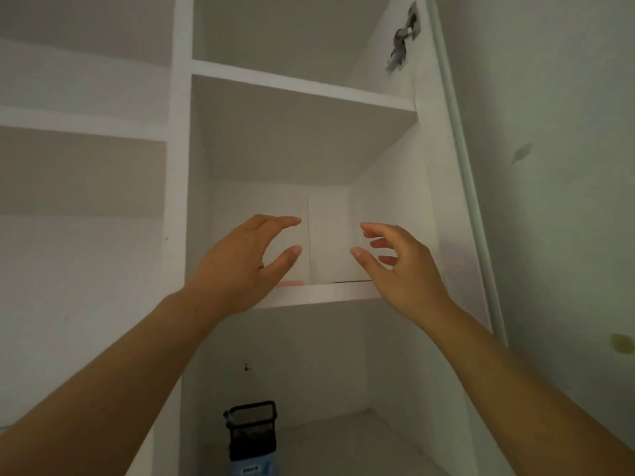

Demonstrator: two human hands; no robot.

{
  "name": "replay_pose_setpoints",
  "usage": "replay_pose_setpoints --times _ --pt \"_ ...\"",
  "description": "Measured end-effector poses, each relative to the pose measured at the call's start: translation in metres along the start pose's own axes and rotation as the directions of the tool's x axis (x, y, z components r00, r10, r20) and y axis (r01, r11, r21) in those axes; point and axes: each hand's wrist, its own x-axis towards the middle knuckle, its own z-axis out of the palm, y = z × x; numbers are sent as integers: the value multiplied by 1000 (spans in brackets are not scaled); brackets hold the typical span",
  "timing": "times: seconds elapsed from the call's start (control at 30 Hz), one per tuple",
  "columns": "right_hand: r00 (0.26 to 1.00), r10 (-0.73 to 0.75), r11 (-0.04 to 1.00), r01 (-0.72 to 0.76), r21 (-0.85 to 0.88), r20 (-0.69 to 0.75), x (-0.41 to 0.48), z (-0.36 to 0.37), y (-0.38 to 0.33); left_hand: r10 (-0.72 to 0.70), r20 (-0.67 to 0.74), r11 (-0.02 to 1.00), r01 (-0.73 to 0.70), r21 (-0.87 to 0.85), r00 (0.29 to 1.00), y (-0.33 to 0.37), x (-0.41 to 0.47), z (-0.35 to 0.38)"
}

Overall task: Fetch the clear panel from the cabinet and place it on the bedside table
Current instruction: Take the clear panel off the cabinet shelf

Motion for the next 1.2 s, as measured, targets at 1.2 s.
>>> replay_pose_setpoints --times 1.2 --pt "967 12 997 -31 74 254 70 46 23 -249 20 967 250 -46 968 -43 39 20"
